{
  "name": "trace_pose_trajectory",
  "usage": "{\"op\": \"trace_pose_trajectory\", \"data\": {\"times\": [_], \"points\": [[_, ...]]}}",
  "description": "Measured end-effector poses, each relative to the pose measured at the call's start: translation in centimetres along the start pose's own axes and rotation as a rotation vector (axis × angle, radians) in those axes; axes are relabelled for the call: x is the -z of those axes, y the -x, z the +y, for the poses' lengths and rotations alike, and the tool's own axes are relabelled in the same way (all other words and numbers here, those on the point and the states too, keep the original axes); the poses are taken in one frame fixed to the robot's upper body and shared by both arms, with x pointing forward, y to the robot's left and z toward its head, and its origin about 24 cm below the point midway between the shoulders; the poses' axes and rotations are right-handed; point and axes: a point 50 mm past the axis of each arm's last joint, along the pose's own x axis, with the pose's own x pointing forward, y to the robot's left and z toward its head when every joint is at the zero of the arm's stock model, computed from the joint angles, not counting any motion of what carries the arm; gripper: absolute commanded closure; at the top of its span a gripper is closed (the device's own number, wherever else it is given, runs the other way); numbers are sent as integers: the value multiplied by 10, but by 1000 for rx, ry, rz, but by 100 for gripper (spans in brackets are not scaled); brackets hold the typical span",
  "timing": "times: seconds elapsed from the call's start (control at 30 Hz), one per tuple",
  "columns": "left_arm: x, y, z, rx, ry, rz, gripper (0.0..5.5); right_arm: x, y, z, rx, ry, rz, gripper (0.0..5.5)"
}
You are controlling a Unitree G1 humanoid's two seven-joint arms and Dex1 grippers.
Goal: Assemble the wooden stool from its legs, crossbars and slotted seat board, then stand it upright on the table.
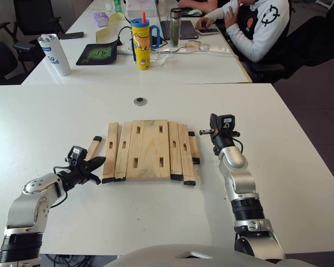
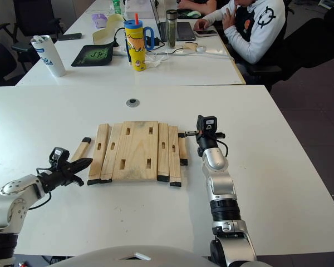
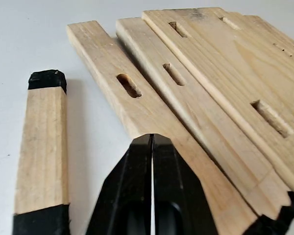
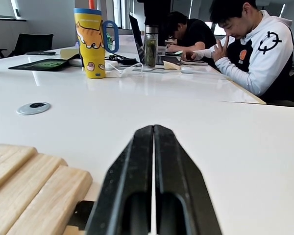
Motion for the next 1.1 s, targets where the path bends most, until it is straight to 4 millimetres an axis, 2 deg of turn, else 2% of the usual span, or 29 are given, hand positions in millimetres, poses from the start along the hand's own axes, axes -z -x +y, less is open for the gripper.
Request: {"op": "trace_pose_trajectory", "data": {"times": [0.07,0.17,0.3,0.47,0.73,1.1], "points": [[2,2,10,-79,4,4,546,0,0,0,-1,1,1,550],[-2,8,22,-160,21,-45,506,0,0,0,-4,2,2,550],[-2,10,25,-175,24,-63,451,0,0,-1,-9,5,7,550],[16,11,31,-205,60,-1,378,1,0,-2,-11,18,14,550],[17,11,33,-204,17,6,249,1,0,-2,-12,21,20,550],[20,9,31,-194,83,0,249,2,0,-2,-13,21,23,550]]}}
